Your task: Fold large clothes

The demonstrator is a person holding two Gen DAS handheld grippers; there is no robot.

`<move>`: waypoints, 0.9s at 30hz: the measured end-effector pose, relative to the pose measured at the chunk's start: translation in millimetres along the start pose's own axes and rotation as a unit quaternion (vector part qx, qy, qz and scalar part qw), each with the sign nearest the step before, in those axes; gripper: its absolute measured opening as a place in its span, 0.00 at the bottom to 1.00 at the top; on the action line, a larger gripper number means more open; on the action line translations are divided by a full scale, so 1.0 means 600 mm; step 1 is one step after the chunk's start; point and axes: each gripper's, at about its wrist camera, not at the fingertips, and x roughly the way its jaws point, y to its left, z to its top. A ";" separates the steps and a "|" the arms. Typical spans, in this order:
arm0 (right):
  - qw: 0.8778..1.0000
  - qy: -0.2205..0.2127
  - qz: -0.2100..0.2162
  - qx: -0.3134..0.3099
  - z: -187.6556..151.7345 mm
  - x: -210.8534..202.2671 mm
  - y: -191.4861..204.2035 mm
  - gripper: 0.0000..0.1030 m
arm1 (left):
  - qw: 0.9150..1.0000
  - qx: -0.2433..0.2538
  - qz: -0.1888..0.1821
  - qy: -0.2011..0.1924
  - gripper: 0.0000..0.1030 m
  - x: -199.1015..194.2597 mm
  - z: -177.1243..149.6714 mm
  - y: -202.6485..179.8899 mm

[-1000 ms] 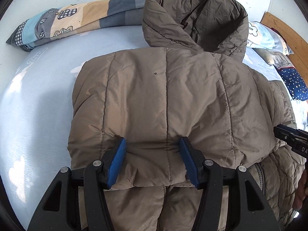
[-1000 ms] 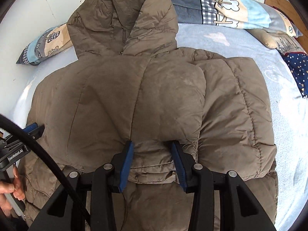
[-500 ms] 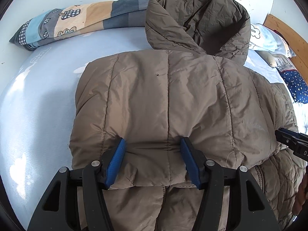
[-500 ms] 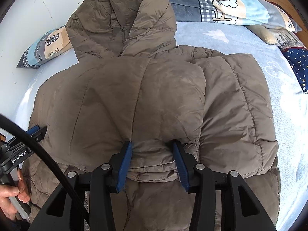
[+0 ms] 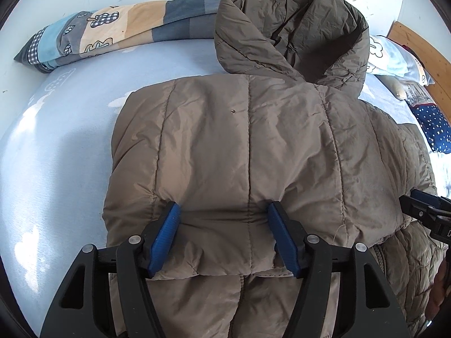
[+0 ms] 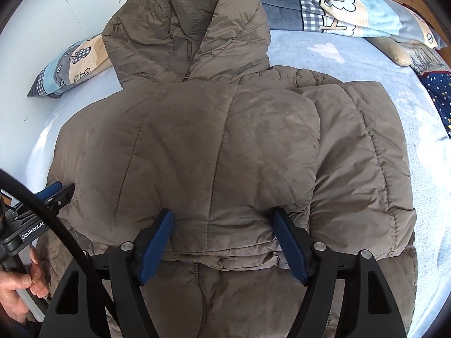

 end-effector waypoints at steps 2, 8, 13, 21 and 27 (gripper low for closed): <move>1.000 -0.005 0.000 -0.001 0.000 -0.007 0.000 0.75 | 1.000 -0.007 -0.005 -0.001 0.63 -0.004 0.002 0.003; 1.000 -0.017 0.017 0.011 0.003 -0.048 -0.008 0.75 | 0.999 -0.035 -0.031 -0.015 0.63 -0.031 0.014 0.016; 0.998 -0.061 0.035 0.002 0.007 -0.119 -0.023 0.75 | 0.996 -0.062 -0.044 -0.041 0.63 -0.063 0.029 0.039; 0.993 -0.114 0.032 -0.018 0.136 -0.199 0.000 0.72 | 0.994 -0.082 -0.061 -0.044 0.63 -0.078 0.031 0.058; 0.992 -0.114 0.060 -0.018 0.330 -0.193 0.048 0.72 | 0.993 -0.084 -0.067 -0.038 0.63 -0.071 0.033 0.059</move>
